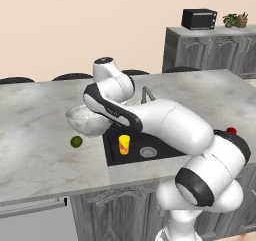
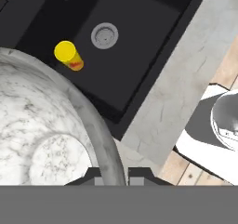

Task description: Remove the lime and apple from the sink. Then move the bowl and cup from the counter to the sink for washing.

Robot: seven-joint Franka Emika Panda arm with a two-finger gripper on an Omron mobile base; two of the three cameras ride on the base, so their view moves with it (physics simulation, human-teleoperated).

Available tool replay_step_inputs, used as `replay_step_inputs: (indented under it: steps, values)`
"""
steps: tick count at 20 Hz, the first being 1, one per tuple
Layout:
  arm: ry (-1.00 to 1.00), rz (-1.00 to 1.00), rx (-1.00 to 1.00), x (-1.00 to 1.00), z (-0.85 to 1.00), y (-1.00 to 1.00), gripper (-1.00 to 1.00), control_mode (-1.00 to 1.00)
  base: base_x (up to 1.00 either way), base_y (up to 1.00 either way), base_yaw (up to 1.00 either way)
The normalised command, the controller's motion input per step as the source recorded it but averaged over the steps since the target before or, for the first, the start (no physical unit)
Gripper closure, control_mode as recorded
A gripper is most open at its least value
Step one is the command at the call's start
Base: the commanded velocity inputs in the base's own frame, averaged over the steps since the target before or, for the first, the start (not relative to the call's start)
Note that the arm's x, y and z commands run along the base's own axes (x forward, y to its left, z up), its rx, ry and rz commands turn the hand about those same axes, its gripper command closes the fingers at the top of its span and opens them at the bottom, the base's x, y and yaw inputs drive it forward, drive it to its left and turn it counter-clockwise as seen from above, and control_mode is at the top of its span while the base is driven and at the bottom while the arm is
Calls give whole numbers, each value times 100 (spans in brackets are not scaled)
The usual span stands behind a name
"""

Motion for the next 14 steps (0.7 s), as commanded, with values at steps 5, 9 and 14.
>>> replay_step_inputs:
  steps: [5, 9, 14]
  values:
    - [0, -33, 0, -17, 0, -32, 100, -100, 0, 0, 0]
    - [0, -36, 0, -16, 1, -29, 100, -100, 0, 0, 0]
    - [1, -36, 0, -7, 4, -24, 100, -100, 0, 0, 0]
